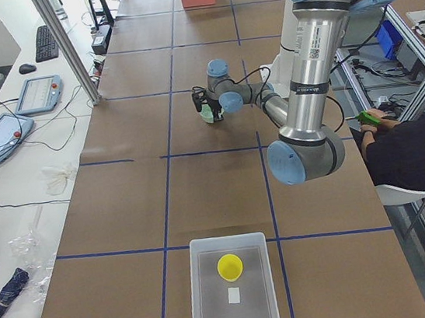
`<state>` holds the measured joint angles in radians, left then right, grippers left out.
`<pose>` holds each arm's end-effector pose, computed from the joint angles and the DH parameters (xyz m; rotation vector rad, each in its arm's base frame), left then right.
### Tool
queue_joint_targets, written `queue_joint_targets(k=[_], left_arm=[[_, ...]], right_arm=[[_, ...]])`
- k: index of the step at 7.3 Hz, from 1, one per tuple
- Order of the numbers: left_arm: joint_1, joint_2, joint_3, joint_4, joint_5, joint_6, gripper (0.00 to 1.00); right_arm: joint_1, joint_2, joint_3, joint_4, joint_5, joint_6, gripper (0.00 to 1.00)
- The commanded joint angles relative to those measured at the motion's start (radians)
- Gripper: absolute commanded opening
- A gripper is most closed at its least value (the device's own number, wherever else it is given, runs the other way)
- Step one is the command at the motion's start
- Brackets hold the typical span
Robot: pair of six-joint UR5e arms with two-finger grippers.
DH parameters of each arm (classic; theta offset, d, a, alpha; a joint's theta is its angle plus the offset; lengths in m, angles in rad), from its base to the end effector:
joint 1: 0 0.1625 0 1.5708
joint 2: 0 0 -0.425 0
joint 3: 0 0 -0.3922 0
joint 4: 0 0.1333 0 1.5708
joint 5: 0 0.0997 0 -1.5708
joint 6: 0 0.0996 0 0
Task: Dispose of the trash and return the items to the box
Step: 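Lift the green bowl and carry it toward the clear bin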
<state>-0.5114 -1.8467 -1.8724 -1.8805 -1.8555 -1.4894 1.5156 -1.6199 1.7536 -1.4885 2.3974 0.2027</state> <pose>0.4555 -0.3764 0.3404 0.0032 0.9227 -0.2729 0.0335 -0.4823 0.5792 0.0959 -0.8424 0.0493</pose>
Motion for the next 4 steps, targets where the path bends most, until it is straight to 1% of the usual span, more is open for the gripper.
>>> queue_joint_targets(k=[1,2,3,4], left_arm=[[-0.043,0.000,-0.147,0.119,-0.014,0.001,0.00],[-0.115,0.000,-0.166,0.132,-0.054,0.009,0.00],[-0.172,0.001,-0.166,0.132,-0.060,0.015,0.00],[-0.209,0.004,-0.166,0.133,-0.062,0.064,0.00]], right_arm=[[0.000,0.000,0.000,0.001,0.002,-0.003,1.00],[0.000,0.000,0.000,0.001,0.002,-0.006,1.00],[0.000,-0.003,0.000,0.002,0.002,-0.011,1.00],[0.001,-0.014,-0.008,0.004,-0.001,-0.011,1.00]])
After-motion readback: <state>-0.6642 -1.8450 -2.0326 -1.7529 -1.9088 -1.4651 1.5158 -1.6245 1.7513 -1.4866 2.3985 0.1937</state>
